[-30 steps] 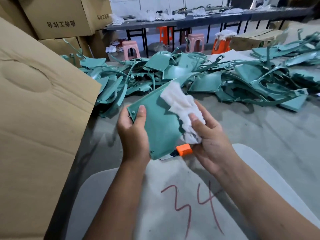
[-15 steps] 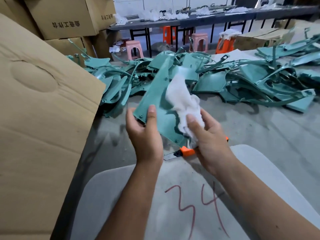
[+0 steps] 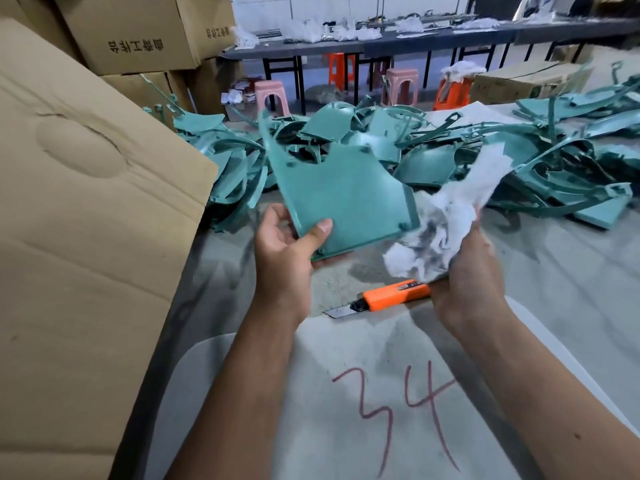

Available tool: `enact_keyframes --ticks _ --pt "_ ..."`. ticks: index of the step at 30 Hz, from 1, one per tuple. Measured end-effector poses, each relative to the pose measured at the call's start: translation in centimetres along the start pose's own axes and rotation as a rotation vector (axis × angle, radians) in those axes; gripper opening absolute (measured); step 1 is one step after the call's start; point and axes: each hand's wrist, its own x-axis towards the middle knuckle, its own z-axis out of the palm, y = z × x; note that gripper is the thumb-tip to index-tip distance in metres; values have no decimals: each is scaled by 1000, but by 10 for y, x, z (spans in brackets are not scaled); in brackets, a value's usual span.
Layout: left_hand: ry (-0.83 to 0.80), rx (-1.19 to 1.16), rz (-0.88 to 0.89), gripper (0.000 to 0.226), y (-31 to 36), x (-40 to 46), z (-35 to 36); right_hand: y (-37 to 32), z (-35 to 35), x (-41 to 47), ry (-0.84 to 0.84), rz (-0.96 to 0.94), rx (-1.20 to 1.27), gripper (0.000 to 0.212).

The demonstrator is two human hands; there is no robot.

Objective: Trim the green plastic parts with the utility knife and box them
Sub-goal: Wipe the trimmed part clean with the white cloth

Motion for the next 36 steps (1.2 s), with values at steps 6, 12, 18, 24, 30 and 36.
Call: enact_keyframes --ticks 6,12,18,24,30,36 --pt "-208 238 -104 43 -2 -1 -7 9 0 -4 -83 -459 -552 47" --pt "-178 115 4 42 -4 -4 5 -2 8 -7 138 157 129 30" --pt "48 135 150 34 -21 -12 27 22 21 -31 -345 -243 -366 17" --pt "-115 -4 36 26 -7 -15 31 22 6 -18 -276 -404 -624 33" --pt "-233 44 32 25 -1 -13 28 23 7 -22 -238 -368 -494 30" --pt "-316 63 2 24 6 -8 18 22 5 -16 -203 -456 -447 35"
